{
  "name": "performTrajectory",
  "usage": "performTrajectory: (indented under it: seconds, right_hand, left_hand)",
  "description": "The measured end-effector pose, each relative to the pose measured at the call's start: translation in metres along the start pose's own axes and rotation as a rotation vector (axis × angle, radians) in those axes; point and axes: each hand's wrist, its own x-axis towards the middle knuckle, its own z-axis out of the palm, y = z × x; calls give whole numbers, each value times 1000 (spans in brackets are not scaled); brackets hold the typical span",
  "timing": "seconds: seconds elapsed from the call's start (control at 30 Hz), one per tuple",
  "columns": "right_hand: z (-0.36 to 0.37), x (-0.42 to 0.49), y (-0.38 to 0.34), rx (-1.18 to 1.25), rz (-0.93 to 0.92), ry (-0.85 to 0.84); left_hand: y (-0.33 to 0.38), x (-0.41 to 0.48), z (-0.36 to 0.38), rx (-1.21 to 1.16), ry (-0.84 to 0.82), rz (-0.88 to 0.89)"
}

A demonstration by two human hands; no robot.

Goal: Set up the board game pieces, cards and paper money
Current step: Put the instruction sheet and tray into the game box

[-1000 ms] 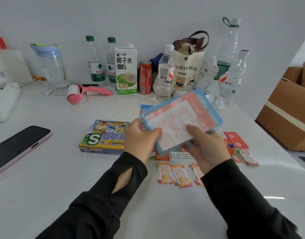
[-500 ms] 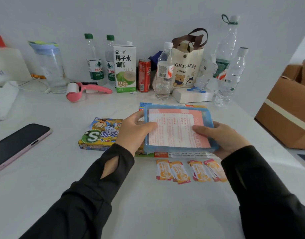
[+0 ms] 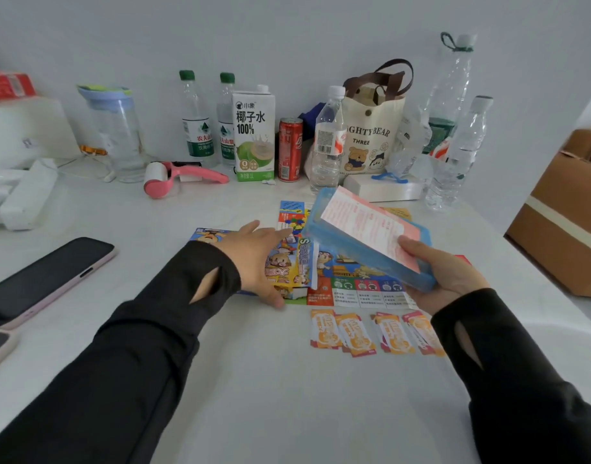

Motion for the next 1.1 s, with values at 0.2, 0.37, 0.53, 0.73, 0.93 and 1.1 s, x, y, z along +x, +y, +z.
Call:
performTrajectory:
  seconds: [0.2,0.37,0.53,0.73,0.93,1.1]
  right_hand:
    - [3,3,7,22,56,-6]
    - [4,2,5,47,33,10]
    - [6,-3,4,87,26,8]
    - [6,-4,4,145,-13,-22]
    - [7,1,5,174,-64,-18]
    - [8,2,6,182,-69,-20]
  left_hand:
    - [4,11,-15,216,-61,14]
    - [6,13,-28,30,-91,-4]
    - [5,10,-47,-88,-106,6]
    - [3,10,-64,-78,215,51]
    - [4,9,-70,-156,314,60]
    - [2,14,-56,-63,324,60]
